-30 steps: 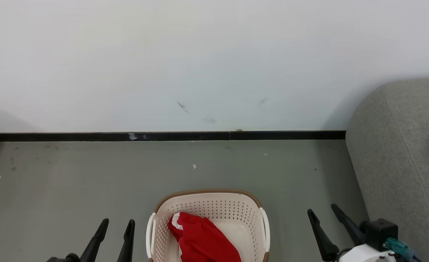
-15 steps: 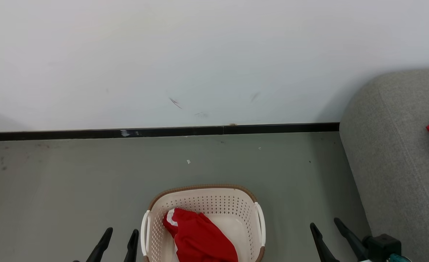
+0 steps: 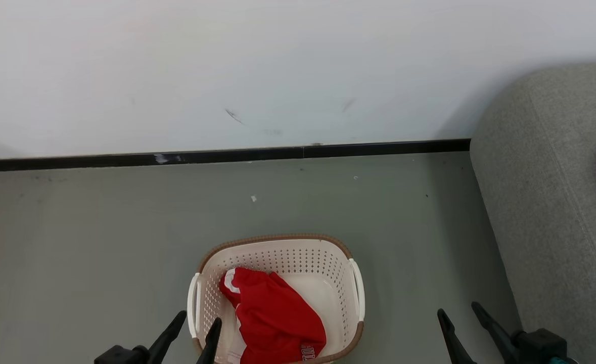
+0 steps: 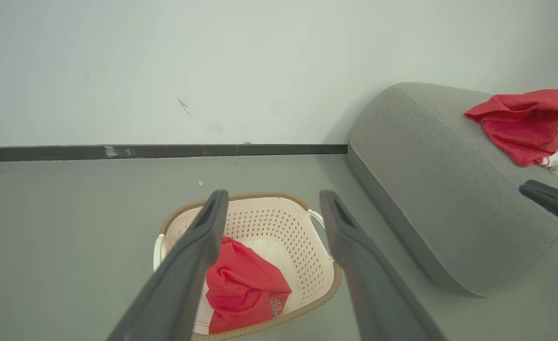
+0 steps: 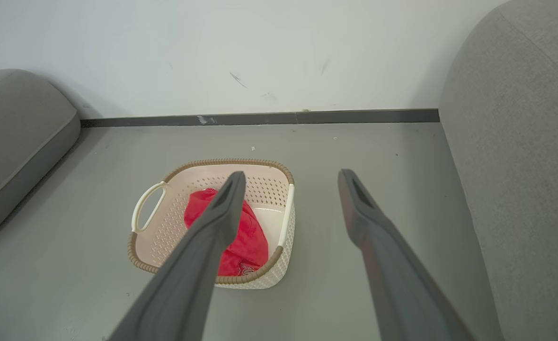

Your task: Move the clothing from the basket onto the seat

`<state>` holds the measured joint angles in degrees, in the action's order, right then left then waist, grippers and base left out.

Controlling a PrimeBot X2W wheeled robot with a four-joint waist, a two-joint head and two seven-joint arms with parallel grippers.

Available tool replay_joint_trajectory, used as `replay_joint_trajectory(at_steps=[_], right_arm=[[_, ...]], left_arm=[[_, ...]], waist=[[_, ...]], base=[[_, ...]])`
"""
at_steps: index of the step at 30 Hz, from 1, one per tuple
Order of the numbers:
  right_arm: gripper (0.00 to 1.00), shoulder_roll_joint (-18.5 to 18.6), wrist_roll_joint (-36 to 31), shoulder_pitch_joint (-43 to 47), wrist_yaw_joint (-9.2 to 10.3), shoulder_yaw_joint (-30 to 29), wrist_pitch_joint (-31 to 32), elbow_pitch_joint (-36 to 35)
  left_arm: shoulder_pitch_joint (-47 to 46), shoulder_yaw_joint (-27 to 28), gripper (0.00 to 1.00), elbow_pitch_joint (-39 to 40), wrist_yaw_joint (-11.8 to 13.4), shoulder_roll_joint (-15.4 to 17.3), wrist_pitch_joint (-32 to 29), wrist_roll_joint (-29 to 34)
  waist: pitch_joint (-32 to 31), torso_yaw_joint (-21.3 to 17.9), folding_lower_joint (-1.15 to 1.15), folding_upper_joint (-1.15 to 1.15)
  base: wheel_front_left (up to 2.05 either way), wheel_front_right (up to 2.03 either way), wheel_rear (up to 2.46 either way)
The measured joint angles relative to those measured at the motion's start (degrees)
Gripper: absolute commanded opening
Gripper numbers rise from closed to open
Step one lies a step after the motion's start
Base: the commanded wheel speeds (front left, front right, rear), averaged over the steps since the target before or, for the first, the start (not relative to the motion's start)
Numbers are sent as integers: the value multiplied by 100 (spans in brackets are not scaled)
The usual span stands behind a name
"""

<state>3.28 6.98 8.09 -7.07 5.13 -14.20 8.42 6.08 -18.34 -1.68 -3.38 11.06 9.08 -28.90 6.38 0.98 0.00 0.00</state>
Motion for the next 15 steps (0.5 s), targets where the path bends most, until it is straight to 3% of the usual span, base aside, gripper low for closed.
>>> replay_joint_trajectory(at_steps=[15], right_arm=[[100, -66, -63, -10, -1, -30, 0, -324]], left_arm=[[-793, -311, 100, -388, -29, -49, -738, 121]], waist=[[749, -150, 0, 0]], base=[[0, 0, 0]])
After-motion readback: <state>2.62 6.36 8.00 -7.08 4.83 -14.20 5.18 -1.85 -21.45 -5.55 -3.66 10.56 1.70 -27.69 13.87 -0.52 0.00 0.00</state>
